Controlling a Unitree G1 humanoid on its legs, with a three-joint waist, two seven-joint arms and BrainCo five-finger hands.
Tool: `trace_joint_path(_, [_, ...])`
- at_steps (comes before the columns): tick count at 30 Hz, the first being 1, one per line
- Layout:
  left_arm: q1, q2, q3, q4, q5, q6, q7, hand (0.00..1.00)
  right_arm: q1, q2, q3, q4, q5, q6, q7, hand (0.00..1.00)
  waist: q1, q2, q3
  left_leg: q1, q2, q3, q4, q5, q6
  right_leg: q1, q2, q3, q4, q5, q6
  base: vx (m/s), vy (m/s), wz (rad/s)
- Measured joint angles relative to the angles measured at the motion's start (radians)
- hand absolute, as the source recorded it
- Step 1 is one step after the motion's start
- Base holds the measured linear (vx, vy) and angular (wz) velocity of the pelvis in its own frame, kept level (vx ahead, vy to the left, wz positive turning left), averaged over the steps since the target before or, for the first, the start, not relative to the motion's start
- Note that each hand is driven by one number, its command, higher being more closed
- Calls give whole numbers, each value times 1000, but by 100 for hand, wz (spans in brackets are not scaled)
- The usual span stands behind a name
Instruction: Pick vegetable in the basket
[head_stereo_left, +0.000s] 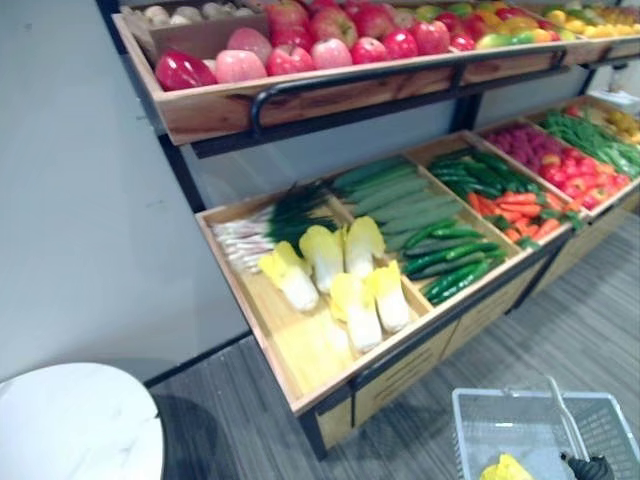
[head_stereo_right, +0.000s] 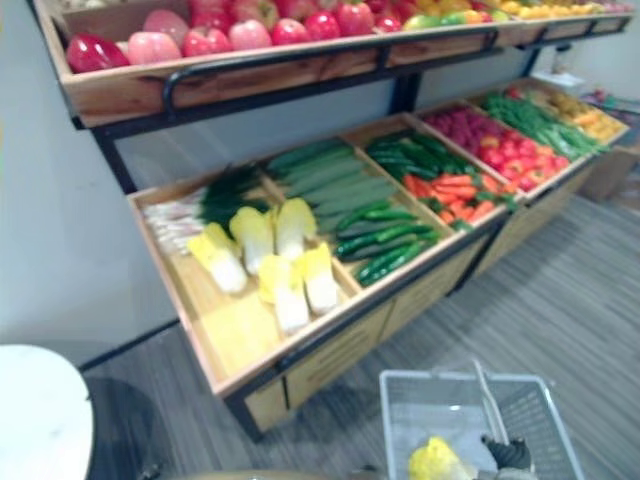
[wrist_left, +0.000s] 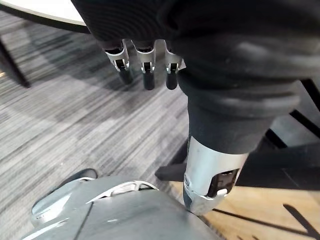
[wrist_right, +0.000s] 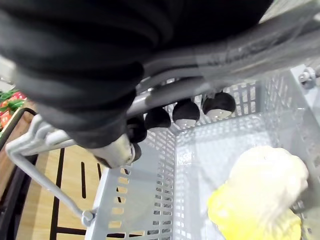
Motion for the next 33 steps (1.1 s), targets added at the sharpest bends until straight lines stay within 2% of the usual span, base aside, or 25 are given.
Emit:
trace_joint_path(1, [-11,10,-14,0,0,1,5,0,-1,17,12,-17,-1,1,0,100,0,-5,6,-14,-4,47,20,-13,16,-41,6,12,-3,65,-17,-195,195,-119])
trace_joint_path(2, [-24,11,-13,0,0,2,13,0,-7,25,38,-31,-1,1,0,100,2,-1,17,-14,1,87,15,-15,30,-73,17,0,-22,150,-51,-317,209,-147])
trace_joint_path(3, [-24,3,-15,-3,-3,6,17,0,-22,33,67,-57,-1,1,1,100,7,40,40,-7,20,171,-9,4,65,-82,32,-77,-86,273,-106,-242,174,-133])
trace_joint_path(4, [-35,0,-13,-5,-3,7,21,0,-31,32,75,-66,-2,1,-1,100,0,33,65,7,18,197,-26,12,76,-99,30,-167,21,195,-145,-349,264,-128])
trace_joint_path(5, [-42,7,-14,-21,-3,7,20,0,-27,21,78,-81,-4,1,2,100,-3,22,97,38,-5,249,-78,40,90,-126,-7,-312,272,-1,-197,-214,206,-116])
trace_joint_path(6, [-40,9,-17,-34,-3,7,19,0,-28,21,82,-81,-27,1,3,100,0,19,113,64,-14,303,-119,64,98,-111,-25,-395,448,-121,-192,-212,182,-131])
trace_joint_path(8, [-19,14,-33,-34,-4,8,9,0,-41,22,120,-77,-44,1,17,100,8,-2,110,78,-12,402,-126,76,109,-38,-31,-451,576,-216,-172,-141,91,-135])
trace_joint_path(10, [-25,14,-32,-35,-4,8,10,0,-57,22,125,-57,-45,1,21,100,10,-10,109,75,-8,447,-117,76,110,-16,-43,-450,579,-225,-164,-85,1,-102])
trace_joint_path(14, [-29,-1,-29,-36,-5,9,12,0,-89,-5,143,-12,-72,14,16,100,28,-8,102,72,34,588,-83,87,95,-5,-121,-503,573,-249,-184,-111,-117,-101])
trace_joint_path(15, [-25,1,-29,-36,-4,9,14,0,-89,-13,167,-12,-78,18,16,100,28,-11,86,55,54,617,-68,98,86,-10,-122,-498,524,-264,-142,-85,-273,-79])
trace_joint_path(16, [-25,4,-29,-37,-4,9,17,0,-91,-14,189,-13,-78,19,16,100,27,-19,70,35,73,631,-42,107,78,-14,-95,-491,443,-300,-101,-62,-327,-74])
trace_joint_path(17, [-29,5,-27,-36,-4,9,20,0,-92,-18,197,-14,-78,20,16,100,26,-19,63,20,86,640,-24,112,76,-8,-66,-488,388,-316,-110,-16,-377,-84])
trace_joint_path(18, [-39,-19,-20,-35,-4,11,25,0,-107,-27,206,-14,-78,24,15,100,35,7,58,-1,125,658,3,123,76,2,-3,-469,290,-319,-120,-10,-360,-80])
trace_joint_path(19, [-42,-34,-18,-29,-4,11,30,0,-118,-30,220,-14,-79,30,15,100,29,18,66,-12,162,654,41,138,78,17,40,-458,229,-310,-148,-21,-323,-75])
trace_joint_path(20, [-42,-35,-19,-25,-4,12,30,0,-117,-31,231,-15,-79,34,14,100,27,26,70,-15,180,653,63,143,80,30,56,-450,214,-304,-157,-54,-251,-49])
trace_joint_path(21, [-45,-36,-21,-21,-4,14,33,0,-101,-31,243,-15,-78,41,4,100,26,31,73,-14,196,619,76,133,63,62,72,-437,183,-298,-168,-101,-193,-38])
trace_joint_path(23, [-44,-37,-30,-21,-1,10,33,0,-73,-34,255,-45,-78,41,2,100,25,34,75,-26,200,591,79,138,62,95,95,-421,144,-287,-184,-98,-152,-36])
trace_joint_path(25, [-45,-36,-38,-22,0,5,32,0,-55,-37,259,-78,-79,39,2,100,25,45,87,-41,208,539,84,204,65,119,120,-403,130,-286,-186,-78,-68,-42])
trace_joint_path(26, [-41,-33,-41,-25,1,-2,32,0,-56,-38,272,-89,-79,38,2,100,31,34,99,-58,182,393,106,209,63,138,124,-352,116,-285,-184,-63,-23,-53])
trace_joint_path(27, [-41,-29,-41,-31,1,-3,32,0,-64,-38,273,-89,-79,34,3,100,31,26,104,-70,148,293,102,201,51,139,113,-335,117,-285,-184,-85,8,-86])
trace_joint_path(28, [-40,-25,-40,-31,2,-8,34,0,-90,-39,274,-88,-78,33,2,100,33,13,116,-86,60,98,71,189,33,131,91,-287,116,-280,-180,-73,62,-89])
trace_joint_path(29, [-39,-25,-40,-30,2,-9,35,0,-109,-42,277,-88,-78,30,2,100,40,12,124,-86,4,-6,33,181,21,129,82,-246,100,-267,-175,-79,86,-110])
trace_joint_path(31, [-37,-35,-41,-28,23,-9,38,0,-126,-56,292,-89,-78,18,1,100,58,33,131,-81,-52,-103,-96,192,20,117,88,-178,64,-237,-157,-34,155,-105])
trace_joint_path(32, [-35,-39,-41,-28,29,-9,39,0,-126,-60,294,-91,-78,18,2,100,59,42,133,-81,-57,-116,-135,210,17,109,93,-164,64,-234,-148,22,245,-84])
trace_joint_path(33, [-32,-49,-40,-28,34,-10,40,0,-126,-75,297,-97,-78,18,2,100,60,72,139,-82,-56,-146,-201,252,22,95,113,-149,64,-229,-134,73,240,-46])
